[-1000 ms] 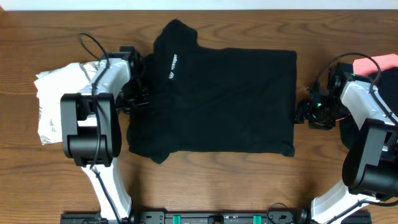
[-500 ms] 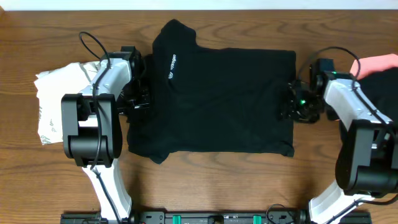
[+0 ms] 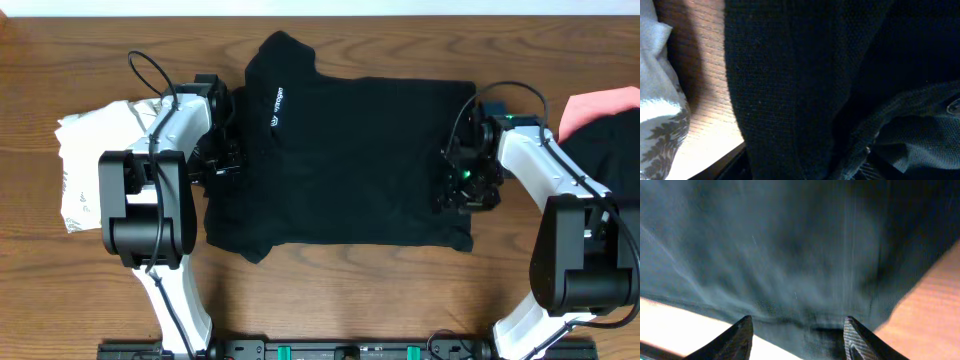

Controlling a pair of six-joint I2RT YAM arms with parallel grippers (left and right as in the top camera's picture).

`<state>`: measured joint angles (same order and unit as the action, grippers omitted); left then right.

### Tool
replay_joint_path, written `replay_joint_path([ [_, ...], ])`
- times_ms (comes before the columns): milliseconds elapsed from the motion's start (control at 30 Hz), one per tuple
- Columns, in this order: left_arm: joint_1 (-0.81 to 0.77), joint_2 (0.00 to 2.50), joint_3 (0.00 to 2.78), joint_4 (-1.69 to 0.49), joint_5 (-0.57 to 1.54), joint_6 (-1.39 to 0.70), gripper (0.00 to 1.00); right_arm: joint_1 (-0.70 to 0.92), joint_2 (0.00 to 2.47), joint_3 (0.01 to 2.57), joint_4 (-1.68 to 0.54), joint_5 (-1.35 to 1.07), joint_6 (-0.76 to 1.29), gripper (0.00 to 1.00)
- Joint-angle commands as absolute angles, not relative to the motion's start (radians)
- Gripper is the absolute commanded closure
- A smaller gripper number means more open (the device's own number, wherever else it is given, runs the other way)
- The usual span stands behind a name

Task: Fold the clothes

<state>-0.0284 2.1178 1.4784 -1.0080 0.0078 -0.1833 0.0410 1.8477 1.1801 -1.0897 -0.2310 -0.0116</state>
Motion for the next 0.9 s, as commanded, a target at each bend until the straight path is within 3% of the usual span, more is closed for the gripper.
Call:
replay_joint_path([
  [0,-0.041,2.144,1.449,-1.009,0.018,-0.177,0.39,0.031,1.852,1.175,-1.141,-0.206,-0.015,0.43],
  [433,-0.041,2.144,1.449,-1.004,0.017,-0.177,0.38,0.026,1.852,1.171,-1.263,-0.205,-0.008,0.41],
  [867,-0.041,2.144,1.449,-1.004,0.017,-0.177,0.38,0.025,1.852,1.058,-1.177,-0.218,0.017,0.42],
])
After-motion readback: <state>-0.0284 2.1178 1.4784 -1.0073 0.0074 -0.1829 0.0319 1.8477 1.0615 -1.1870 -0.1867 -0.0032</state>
